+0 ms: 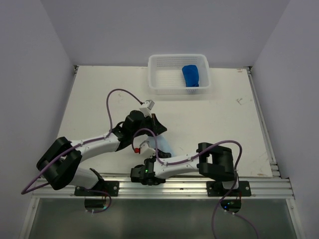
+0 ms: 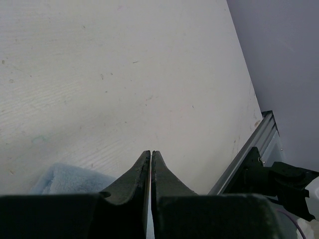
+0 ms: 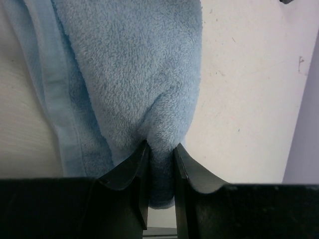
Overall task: Roll the towels
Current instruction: Roll the towel
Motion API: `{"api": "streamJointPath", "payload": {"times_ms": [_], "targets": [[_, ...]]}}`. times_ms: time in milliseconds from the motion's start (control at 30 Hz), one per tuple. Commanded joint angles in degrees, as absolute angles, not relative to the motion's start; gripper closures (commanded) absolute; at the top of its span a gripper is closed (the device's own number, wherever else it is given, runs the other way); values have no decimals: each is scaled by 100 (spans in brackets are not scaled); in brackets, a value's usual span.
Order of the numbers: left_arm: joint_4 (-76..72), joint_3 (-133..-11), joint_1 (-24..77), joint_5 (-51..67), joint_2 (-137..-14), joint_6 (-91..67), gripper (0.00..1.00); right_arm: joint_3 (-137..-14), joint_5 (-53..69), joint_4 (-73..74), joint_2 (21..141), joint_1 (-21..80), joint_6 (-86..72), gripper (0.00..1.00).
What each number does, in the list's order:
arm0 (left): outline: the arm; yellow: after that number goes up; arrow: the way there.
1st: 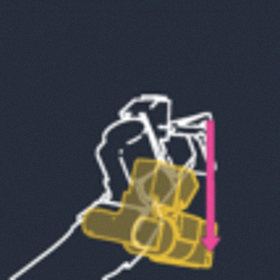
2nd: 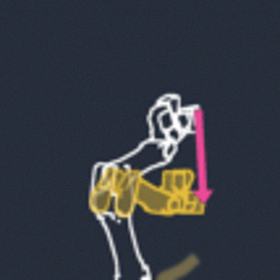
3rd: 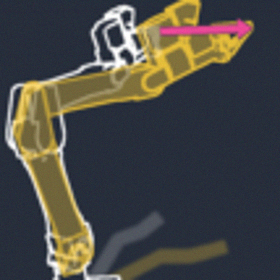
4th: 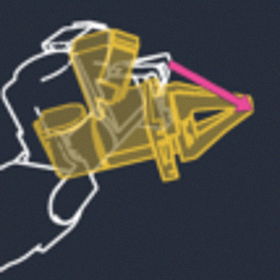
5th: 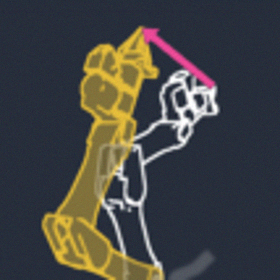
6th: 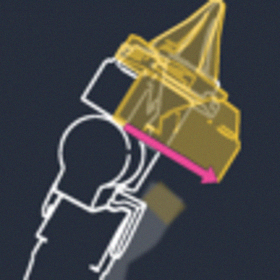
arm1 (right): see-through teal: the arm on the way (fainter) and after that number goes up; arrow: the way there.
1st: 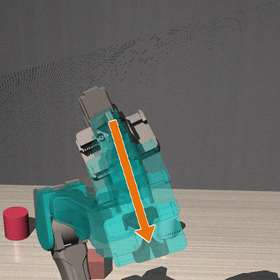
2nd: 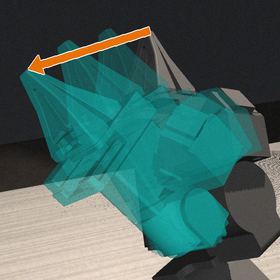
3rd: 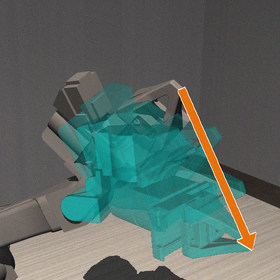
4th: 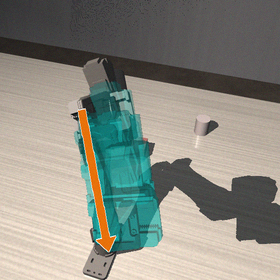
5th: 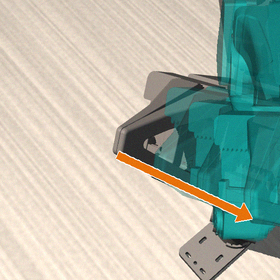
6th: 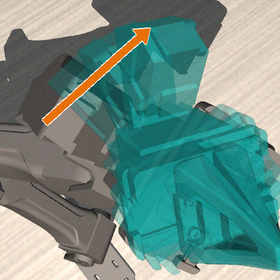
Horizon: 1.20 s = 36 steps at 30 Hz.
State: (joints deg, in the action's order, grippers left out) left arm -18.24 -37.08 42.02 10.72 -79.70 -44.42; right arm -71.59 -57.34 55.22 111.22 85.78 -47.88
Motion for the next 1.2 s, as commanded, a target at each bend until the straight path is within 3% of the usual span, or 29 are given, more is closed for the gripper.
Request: {"api": "streamJointPath", "payload": {"times_ms": [0,1167], "targets": [[-1933,-3981,4175,1239,-7866,-4535,93,-7532,-6240,6134,11469,8701,-5027,100],[-3050,-2664,4307,1653,-8394,-4983,93,-8886,-6715,7813,13447,9492,-5089,100]]}}
